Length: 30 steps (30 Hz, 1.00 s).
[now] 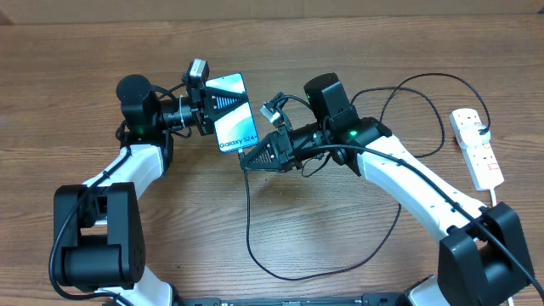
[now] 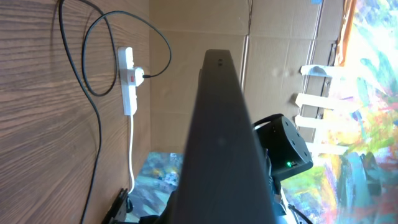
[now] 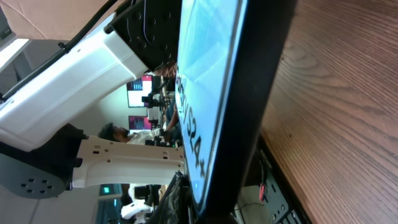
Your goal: Plug charger to phone and switch on socket
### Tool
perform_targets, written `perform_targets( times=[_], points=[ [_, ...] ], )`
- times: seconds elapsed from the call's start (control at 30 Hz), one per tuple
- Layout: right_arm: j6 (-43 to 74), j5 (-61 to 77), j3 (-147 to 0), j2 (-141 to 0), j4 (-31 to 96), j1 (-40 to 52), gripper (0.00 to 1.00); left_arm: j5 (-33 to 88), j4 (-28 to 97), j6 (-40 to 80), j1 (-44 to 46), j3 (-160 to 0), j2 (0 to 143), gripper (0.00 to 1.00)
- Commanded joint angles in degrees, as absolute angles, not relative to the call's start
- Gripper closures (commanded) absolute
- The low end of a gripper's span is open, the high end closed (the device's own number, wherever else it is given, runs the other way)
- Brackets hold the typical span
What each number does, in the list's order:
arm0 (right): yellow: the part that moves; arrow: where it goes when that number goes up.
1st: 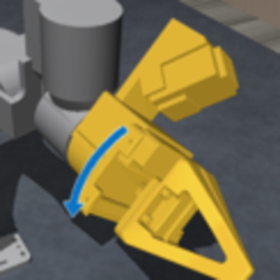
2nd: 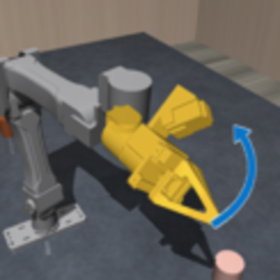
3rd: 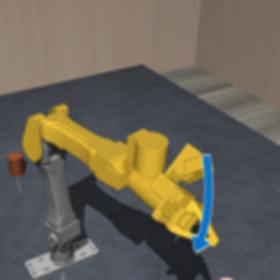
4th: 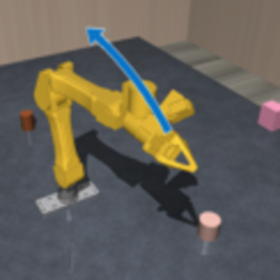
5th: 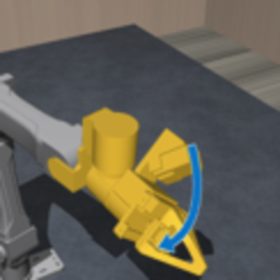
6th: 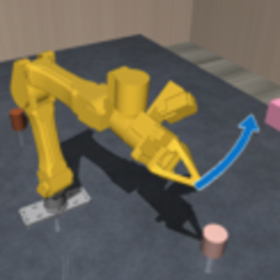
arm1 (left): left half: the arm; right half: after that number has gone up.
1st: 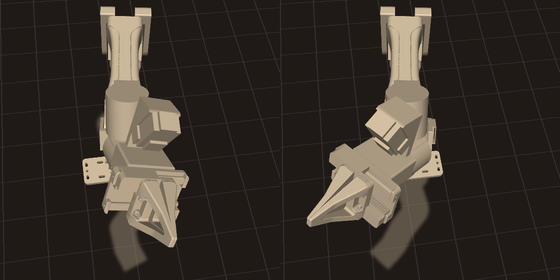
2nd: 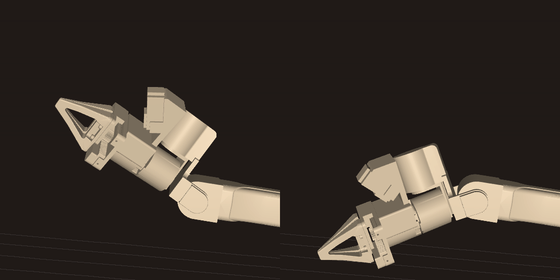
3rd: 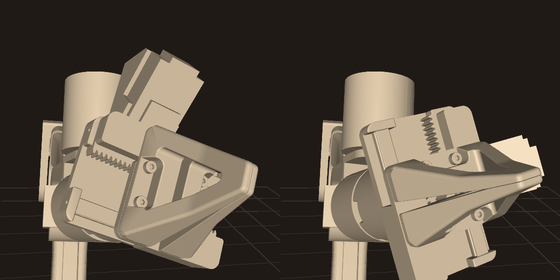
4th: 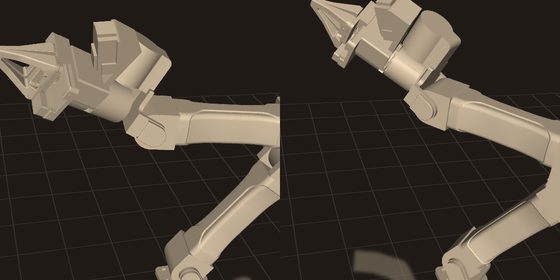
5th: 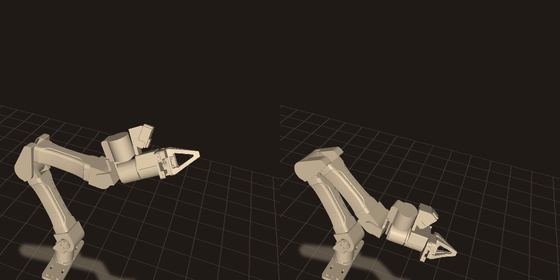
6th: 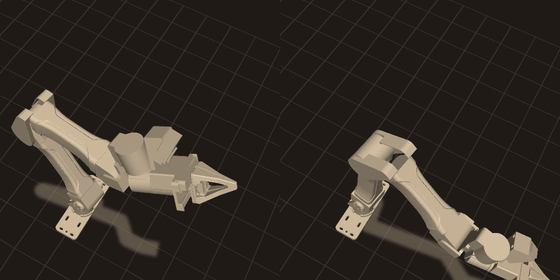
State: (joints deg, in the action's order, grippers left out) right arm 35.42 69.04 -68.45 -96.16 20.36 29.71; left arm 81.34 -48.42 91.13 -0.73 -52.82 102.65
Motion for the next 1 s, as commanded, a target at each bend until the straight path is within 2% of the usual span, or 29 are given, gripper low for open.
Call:
perform_targets(
  times=[0.0,0.97],
  points=[
    [36.27,68.16,-68.58,-95.74,19.14,29.5,0.96,84.01,-48.93,89.78,-0.34,-52.99,100.82,0.96],
    [44.16,58.92,-68.58,-95.74,13.3,29.5,0.96,85.41,-48.93,90.0,-0.34,-52.99,100.82,0.96]
  ],
)
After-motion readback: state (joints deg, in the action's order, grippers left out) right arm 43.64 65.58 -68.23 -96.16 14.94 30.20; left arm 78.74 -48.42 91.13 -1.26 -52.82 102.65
